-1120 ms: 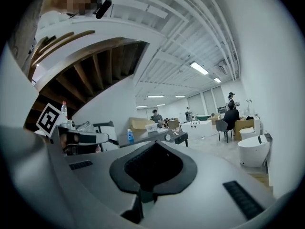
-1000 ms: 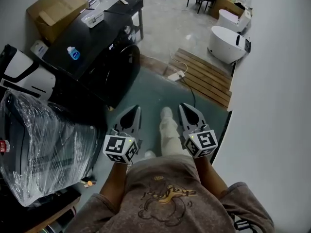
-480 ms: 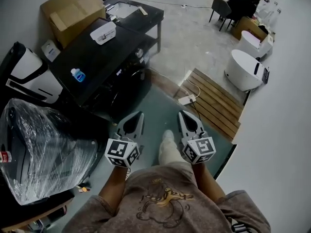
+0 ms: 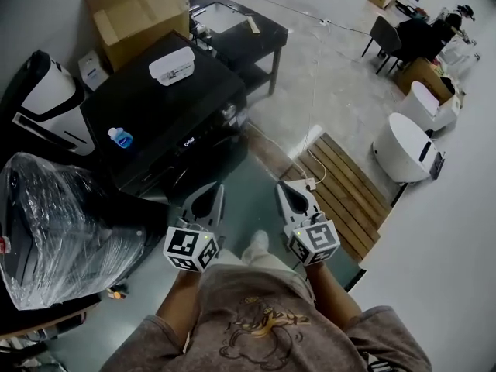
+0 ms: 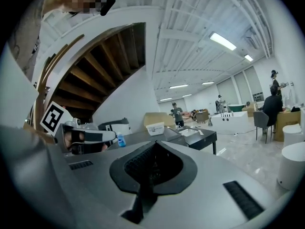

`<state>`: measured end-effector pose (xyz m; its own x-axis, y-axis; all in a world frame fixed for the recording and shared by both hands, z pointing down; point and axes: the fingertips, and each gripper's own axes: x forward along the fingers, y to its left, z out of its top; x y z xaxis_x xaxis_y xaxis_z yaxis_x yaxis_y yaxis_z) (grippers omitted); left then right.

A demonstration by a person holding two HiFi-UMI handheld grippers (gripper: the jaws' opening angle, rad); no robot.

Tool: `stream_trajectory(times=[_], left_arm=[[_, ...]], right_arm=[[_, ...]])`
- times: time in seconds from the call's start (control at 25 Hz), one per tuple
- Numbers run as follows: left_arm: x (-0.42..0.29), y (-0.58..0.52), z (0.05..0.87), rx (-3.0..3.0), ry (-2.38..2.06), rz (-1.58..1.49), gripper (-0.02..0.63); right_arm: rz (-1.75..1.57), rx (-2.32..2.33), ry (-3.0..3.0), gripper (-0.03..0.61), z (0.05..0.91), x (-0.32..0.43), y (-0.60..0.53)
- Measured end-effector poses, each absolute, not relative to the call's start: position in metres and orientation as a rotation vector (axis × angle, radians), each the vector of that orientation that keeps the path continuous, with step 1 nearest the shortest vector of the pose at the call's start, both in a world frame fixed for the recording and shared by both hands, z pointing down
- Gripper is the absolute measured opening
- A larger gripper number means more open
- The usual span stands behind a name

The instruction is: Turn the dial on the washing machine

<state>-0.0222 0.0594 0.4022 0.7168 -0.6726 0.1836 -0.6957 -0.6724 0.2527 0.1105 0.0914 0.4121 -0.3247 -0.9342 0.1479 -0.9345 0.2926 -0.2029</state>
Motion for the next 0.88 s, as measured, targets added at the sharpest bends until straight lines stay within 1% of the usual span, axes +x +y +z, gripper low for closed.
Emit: stream_trajectory(times=[0.32,0.76,0.84,0.88], left_arm=[[-0.021,0.021,0.412,2.585,-1.159,0.106,-0.008],[-0.013,-0.014,0.426,2.56,-1.146,0.108,-0.008],[-0.015,-0.019,0.428,2.55,-1.147,0.107,-0.008],[-0.016,-0.021,0.429,2.545,-1.15,0.109,-0.008]], right_arm=[[0.386,1.763,-2.556,0.0,0.423,0.118,0.038],[0.419,1.747,-2.531,0.002,0.434,0.114,-0.008],[0.406,1.717,-2.562,0.005,0.437,0.11,-0.014],[0.394,1.692,-2.591,0.021,0.439,0.106,-0.018]])
